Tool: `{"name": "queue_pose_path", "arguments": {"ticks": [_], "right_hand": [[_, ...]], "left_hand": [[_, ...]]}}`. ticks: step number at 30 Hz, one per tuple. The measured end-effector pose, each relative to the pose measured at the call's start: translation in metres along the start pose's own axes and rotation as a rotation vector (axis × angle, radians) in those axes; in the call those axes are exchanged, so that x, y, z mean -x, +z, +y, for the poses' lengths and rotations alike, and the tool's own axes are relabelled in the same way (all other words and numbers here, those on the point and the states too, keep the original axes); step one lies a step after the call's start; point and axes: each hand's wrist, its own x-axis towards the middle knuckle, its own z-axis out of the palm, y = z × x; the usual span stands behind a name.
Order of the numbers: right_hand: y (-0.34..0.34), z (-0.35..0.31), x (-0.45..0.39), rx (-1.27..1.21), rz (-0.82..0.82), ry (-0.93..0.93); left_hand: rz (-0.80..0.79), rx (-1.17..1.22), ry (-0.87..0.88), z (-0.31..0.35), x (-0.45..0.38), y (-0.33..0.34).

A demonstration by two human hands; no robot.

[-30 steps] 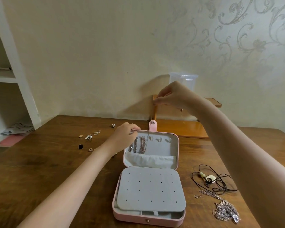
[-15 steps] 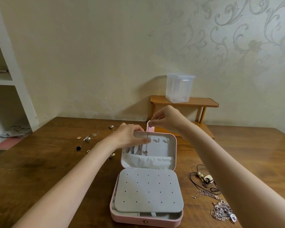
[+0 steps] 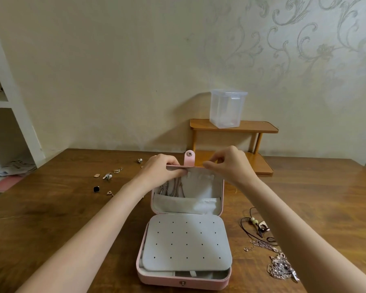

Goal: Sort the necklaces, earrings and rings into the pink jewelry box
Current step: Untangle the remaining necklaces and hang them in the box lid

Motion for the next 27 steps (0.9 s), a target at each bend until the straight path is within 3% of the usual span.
{"name": "queue_pose_path", "arguments": {"ticks": [5,14,18,22,27], "right_hand": [[-0.002,0.009,0.006,0.032,-0.003,0.011],[0.008,-0.001,0.021,0.164,-0.42,-0.027],[0.019,-0.008,0.025,0.149,-0.474,-0.089],[0.019,-0.016,0.021,0.095,-0.436,-0.159],[0.016,-0.023,0.018,-0.023,-0.341,-0.156]], "left_hand": [[-0.009,-0.006,0.008,0.0,-0.001,0.001],[-0.077,-0.099,0.003,0.008,0.006,-0.003],[-0.088,-0.281,0.053,0.01,0.012,-0.001],[0.089,-0.49,0.154,0.005,0.02,0.014],[0.329,-0.478,0.238,0.001,0.024,0.026]]}}
